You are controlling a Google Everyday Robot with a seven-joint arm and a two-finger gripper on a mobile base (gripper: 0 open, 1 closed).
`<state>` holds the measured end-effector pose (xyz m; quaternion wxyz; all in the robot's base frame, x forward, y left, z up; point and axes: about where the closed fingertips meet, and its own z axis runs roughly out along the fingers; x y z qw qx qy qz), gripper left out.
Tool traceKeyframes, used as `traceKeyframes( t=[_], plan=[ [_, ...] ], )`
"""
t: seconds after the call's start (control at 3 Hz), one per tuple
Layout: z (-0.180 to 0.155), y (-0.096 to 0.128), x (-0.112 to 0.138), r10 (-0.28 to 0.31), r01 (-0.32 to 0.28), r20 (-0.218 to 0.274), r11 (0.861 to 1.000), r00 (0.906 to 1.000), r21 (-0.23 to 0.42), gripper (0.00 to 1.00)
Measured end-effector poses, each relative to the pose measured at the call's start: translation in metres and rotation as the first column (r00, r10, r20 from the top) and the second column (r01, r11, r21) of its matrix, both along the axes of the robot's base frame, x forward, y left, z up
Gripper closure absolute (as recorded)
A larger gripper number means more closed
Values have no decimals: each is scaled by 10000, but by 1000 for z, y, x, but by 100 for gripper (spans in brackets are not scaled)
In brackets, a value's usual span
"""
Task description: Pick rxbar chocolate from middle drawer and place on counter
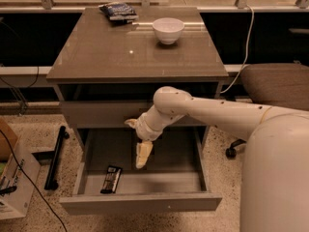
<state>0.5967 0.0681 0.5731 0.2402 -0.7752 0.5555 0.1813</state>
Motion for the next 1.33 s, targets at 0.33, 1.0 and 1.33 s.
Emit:
traceKeyframes(
  t=[0.33, 1.0, 1.33],
  plan=[
    [-29, 24, 4, 275, -241, -493, 9974, 9984, 679, 0],
    [-62, 52, 4, 738, -600, -1054, 9898, 9917, 1290, 0],
    [-86, 67, 2, 649, -521, -1338, 9940, 9889, 966, 0]
  ],
)
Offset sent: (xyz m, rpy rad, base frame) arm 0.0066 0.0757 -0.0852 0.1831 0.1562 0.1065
